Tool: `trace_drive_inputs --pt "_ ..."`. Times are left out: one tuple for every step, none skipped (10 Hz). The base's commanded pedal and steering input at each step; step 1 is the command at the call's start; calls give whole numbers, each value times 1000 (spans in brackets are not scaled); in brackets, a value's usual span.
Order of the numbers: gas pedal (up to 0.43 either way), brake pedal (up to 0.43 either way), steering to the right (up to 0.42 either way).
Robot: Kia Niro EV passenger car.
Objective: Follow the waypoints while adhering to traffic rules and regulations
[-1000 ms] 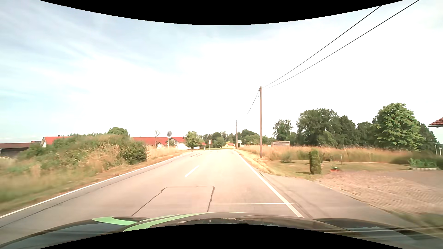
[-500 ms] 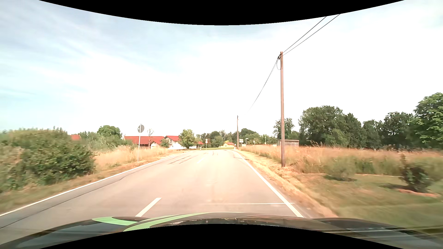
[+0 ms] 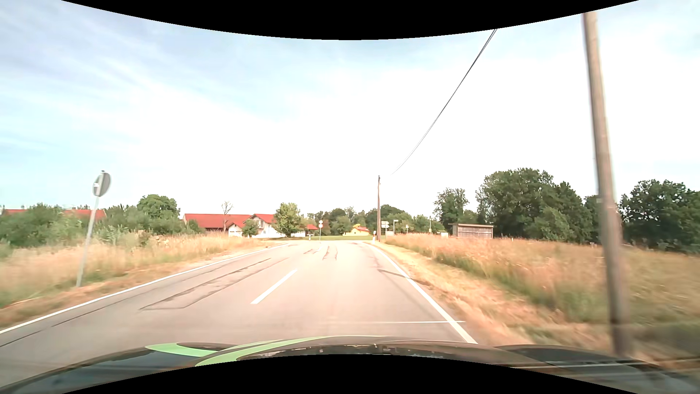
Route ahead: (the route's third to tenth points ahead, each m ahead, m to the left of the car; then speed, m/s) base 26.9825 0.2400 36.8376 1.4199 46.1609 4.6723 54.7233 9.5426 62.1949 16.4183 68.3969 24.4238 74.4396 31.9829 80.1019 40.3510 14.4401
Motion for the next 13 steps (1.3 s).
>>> trace_drive_inputs --pt "0 171 0" --pt "0 165 -3" --pt "0 159 -5" --pt "0 159 -6" --pt "0 159 -8" --pt "0 159 -10" --pt "0 152 -10" --pt "0 152 -12" --pt "0 146 -13" --pt "0 146 -17" --pt "0 140 -18" --pt "0 140 -18" --pt "0 140 -18"
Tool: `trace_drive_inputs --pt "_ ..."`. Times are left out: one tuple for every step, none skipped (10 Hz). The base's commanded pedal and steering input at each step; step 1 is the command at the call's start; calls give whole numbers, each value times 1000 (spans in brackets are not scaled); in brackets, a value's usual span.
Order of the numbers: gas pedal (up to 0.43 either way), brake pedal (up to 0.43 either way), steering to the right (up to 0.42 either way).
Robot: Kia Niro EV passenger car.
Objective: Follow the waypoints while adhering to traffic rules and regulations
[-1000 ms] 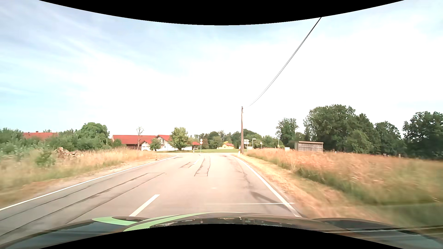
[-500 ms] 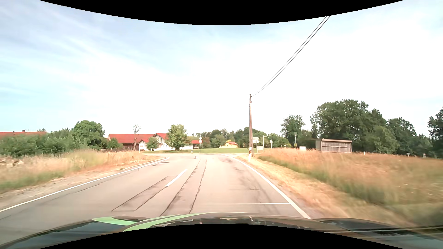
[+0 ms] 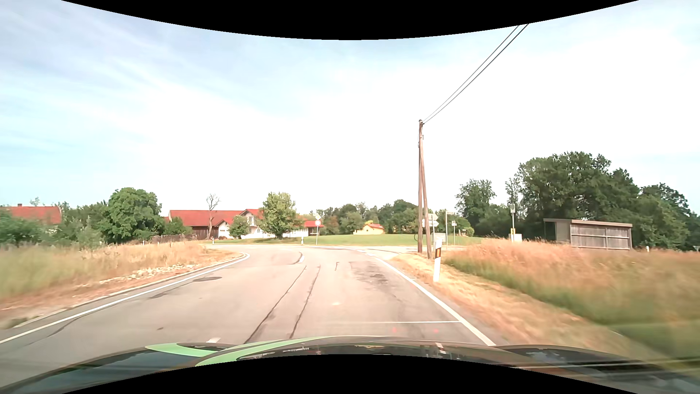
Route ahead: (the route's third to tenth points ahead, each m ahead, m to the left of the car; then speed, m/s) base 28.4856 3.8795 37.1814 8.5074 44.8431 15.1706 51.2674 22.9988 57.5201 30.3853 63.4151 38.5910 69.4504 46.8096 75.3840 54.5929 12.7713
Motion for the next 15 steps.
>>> trace_drive_inputs --pt "0 140 -18" --pt "0 140 -22" --pt "0 140 -26" --pt "0 140 -29" --pt "0 140 -35" --pt "0 140 -39" --pt "0 134 -44" --pt "0 116 -49" --pt "0 79 -56" --pt "0 43 -63" --pt "0 0 -68" --pt "0 0 -76" --pt "0 0 -83" --pt "0 0 -89" --pt "0 0 -93"
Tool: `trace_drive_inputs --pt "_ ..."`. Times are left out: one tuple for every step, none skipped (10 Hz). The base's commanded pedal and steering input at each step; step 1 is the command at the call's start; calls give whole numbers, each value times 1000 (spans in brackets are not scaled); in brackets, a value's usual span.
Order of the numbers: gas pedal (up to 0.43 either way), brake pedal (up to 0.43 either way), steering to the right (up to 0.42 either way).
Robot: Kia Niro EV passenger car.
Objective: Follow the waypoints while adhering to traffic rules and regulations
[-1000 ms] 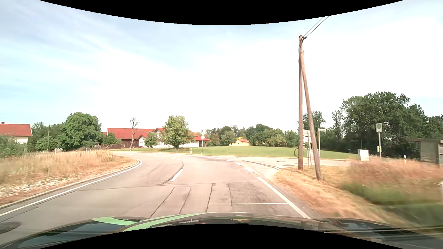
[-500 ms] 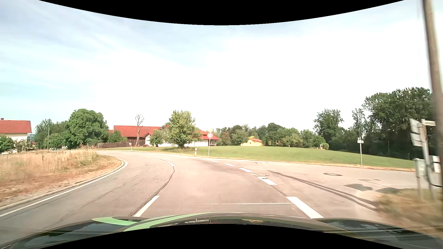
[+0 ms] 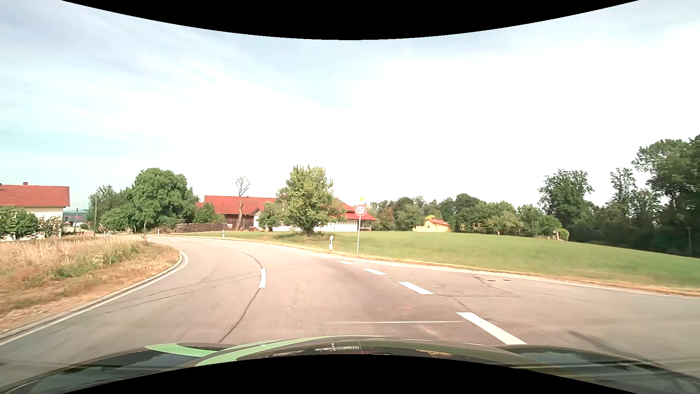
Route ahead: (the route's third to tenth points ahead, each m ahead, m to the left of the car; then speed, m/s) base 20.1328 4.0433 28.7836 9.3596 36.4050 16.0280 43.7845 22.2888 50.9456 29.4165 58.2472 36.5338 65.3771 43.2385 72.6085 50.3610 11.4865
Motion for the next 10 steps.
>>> trace_drive_inputs --pt "28 0 -97" --pt "39 0 -98" --pt "39 0 -100" --pt "39 0 -105" --pt "67 0 -110" --pt "79 0 -114" --pt "79 0 -115" --pt "87 0 -113" --pt "98 0 -110" --pt "98 0 -104"
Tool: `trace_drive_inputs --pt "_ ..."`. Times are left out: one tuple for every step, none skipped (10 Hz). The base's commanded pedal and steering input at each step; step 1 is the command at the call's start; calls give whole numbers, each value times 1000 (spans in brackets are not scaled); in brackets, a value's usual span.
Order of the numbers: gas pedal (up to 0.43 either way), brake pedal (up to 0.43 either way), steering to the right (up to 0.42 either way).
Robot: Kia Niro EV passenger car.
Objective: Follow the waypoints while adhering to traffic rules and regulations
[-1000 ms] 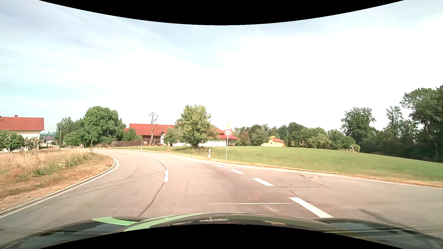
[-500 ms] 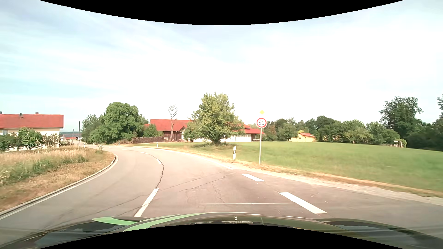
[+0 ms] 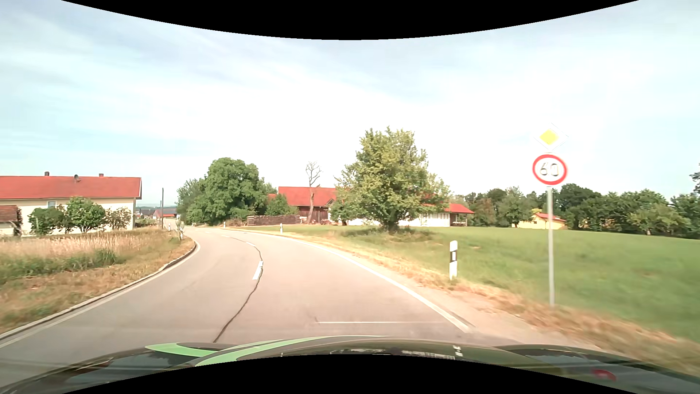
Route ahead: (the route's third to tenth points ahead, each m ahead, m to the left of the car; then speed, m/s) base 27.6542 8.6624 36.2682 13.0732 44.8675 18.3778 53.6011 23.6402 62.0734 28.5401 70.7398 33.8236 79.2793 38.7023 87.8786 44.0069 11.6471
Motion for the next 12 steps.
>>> trace_drive_inputs --pt "118 0 -97" --pt "118 0 -95" --pt "118 0 -94" --pt "130 0 -94" --pt "138 0 -94" --pt "138 0 -93" --pt "138 0 -93" --pt "138 0 -93" --pt "138 0 -93" --pt "138 0 -93" --pt "150 0 -93" --pt "150 0 -93"
